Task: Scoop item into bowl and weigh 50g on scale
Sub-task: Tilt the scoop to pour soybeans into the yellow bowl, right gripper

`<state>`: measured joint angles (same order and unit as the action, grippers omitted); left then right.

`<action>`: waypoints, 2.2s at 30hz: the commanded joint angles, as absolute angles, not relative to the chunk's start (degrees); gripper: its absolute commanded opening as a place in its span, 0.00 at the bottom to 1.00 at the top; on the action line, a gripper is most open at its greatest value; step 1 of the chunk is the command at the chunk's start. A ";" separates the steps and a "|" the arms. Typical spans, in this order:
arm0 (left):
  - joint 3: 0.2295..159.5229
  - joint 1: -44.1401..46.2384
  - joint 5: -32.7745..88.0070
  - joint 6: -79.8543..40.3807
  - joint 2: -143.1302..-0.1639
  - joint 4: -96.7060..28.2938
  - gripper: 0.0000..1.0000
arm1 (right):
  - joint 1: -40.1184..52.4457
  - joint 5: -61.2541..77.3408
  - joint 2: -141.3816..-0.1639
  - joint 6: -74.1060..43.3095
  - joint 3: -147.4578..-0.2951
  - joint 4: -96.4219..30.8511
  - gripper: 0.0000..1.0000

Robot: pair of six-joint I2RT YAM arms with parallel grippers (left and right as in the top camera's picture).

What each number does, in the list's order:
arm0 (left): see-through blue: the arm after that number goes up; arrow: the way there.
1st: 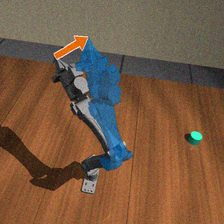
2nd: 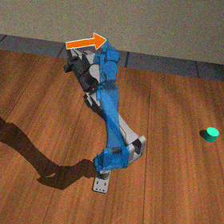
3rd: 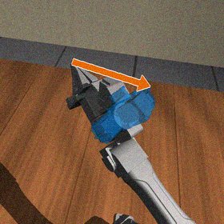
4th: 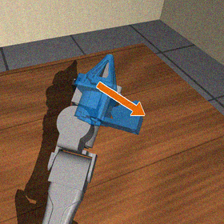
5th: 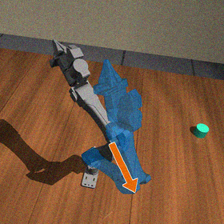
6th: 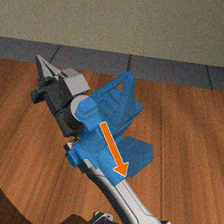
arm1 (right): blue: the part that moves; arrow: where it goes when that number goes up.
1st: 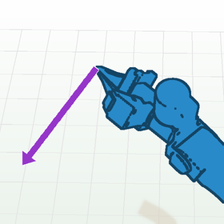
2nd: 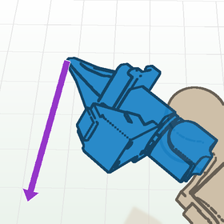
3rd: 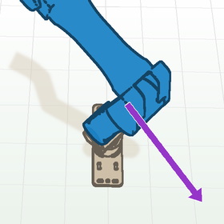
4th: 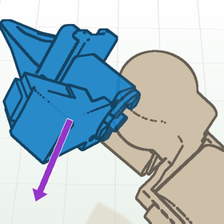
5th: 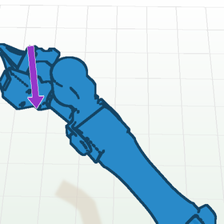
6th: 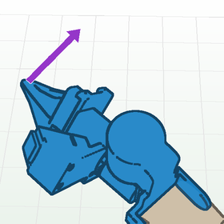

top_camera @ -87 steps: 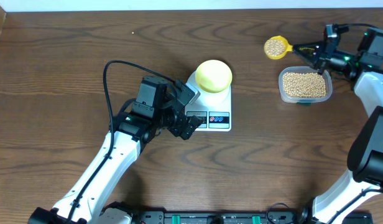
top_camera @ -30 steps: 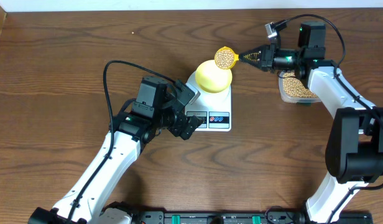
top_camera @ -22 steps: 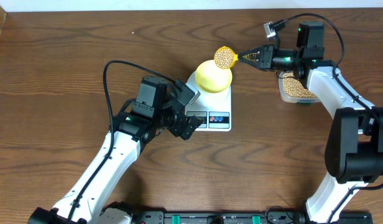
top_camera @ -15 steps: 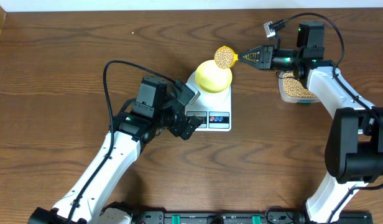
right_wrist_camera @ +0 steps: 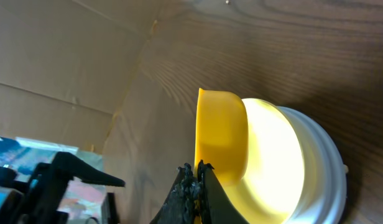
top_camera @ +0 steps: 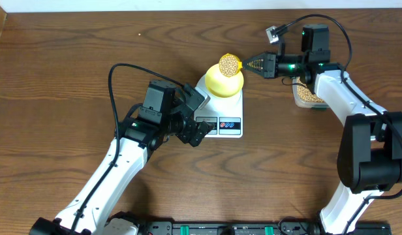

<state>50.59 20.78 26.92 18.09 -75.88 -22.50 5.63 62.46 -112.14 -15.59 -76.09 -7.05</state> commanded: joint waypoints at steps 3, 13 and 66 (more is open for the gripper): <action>50.11 20.53 27.86 19.03 -76.36 -22.63 0.92 | 6.33 60.93 -112.90 -11.46 -76.03 -7.68 0.01; 50.11 20.53 27.83 19.03 -76.36 -22.63 0.92 | 6.50 60.90 -112.90 -5.02 -76.03 -9.98 0.01; 50.11 20.53 27.83 19.03 -76.36 -22.65 0.92 | 7.62 60.69 -112.90 20.69 -76.03 -10.11 0.01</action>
